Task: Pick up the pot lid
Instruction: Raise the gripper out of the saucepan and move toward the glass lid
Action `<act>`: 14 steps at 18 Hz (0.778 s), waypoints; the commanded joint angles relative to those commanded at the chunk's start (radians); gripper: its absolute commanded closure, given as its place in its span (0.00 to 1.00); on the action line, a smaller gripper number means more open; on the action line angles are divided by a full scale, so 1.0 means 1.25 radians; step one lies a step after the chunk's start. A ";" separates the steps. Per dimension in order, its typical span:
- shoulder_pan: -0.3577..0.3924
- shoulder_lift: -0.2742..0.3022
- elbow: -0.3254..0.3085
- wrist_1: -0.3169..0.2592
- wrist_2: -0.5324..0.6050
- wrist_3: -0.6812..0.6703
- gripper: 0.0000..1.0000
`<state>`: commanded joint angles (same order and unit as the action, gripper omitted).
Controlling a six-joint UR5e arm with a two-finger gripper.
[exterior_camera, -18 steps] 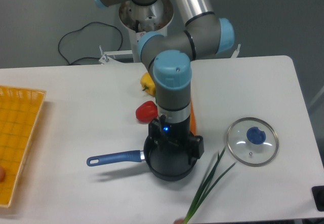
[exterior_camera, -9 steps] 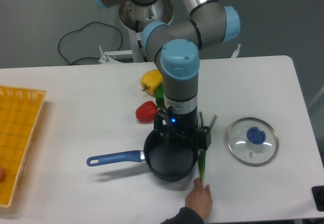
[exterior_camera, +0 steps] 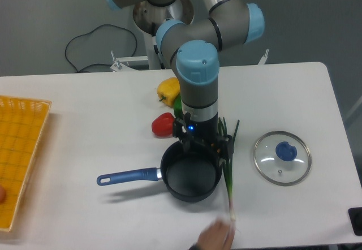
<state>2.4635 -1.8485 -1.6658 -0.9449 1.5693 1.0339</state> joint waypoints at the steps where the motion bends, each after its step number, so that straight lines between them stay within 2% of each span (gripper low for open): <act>1: 0.001 0.001 0.000 0.000 0.000 0.000 0.00; 5: 0.012 0.013 0.006 -0.013 -0.001 0.011 0.00; 7: 0.012 0.022 0.011 -0.018 -0.005 0.055 0.00; 10: 0.027 0.026 0.017 -0.086 0.000 0.133 0.00; 12: 0.051 0.026 0.043 -0.126 -0.011 0.174 0.00; 14: 0.074 0.021 0.060 -0.144 -0.014 0.183 0.00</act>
<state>2.5555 -1.8223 -1.5908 -1.1244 1.5523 1.2624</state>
